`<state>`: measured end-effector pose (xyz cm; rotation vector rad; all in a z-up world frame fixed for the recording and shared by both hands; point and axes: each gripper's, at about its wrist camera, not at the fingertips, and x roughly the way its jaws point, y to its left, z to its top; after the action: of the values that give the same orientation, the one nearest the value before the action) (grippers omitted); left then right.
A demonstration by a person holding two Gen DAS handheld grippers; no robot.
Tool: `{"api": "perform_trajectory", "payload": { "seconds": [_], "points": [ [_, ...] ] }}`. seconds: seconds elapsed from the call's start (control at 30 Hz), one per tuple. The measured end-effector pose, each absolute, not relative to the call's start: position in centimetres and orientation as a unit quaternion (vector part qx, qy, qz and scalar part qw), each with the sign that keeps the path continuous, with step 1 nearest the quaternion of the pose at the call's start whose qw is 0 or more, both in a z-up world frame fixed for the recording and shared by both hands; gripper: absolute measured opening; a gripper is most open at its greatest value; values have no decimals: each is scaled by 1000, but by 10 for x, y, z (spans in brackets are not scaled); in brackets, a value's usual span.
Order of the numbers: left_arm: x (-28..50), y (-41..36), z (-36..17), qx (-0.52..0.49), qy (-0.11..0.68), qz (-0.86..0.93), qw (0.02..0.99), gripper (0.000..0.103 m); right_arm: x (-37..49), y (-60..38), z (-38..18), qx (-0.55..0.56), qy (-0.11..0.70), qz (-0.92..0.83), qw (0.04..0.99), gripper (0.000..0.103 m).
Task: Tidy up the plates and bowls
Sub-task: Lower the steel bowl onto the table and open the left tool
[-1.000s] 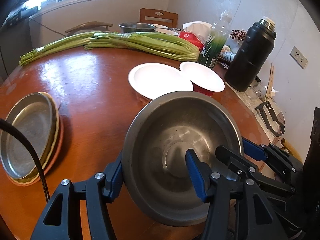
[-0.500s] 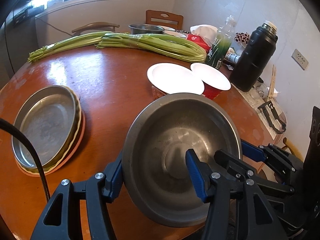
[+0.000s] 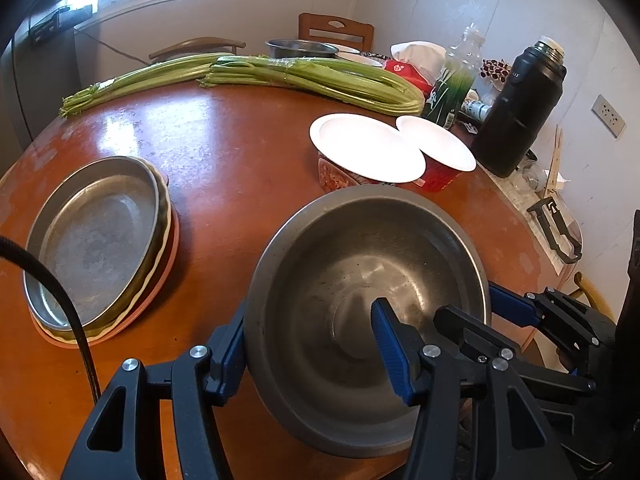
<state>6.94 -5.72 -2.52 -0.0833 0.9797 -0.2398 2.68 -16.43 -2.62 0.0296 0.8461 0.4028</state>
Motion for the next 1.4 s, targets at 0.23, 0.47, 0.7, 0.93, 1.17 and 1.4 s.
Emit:
{"api": "perform_trajectory", "payload": {
  "seconds": [0.23,0.47,0.7,0.93,1.17,1.4],
  "points": [
    [74,-62,-30,-34,470,-111,875,57,29,-166,-31,13,416,191,889,41],
    [80,-63,-37,-36,477,-107,872,57,32,-167,-33,17,420,192,887,41],
    [83,-65,-41,-34,478,-107,871,57,35,-166,-37,18,425,190,885,41],
    [83,-66,-40,-35,475,-109,873,58,37,-166,-39,20,427,191,884,41],
    [82,-64,-38,-40,472,-116,873,59,37,-172,-39,38,430,196,880,43],
    [80,-64,-37,-35,468,-109,876,59,35,-172,-36,40,426,194,883,43]
  ]
}}
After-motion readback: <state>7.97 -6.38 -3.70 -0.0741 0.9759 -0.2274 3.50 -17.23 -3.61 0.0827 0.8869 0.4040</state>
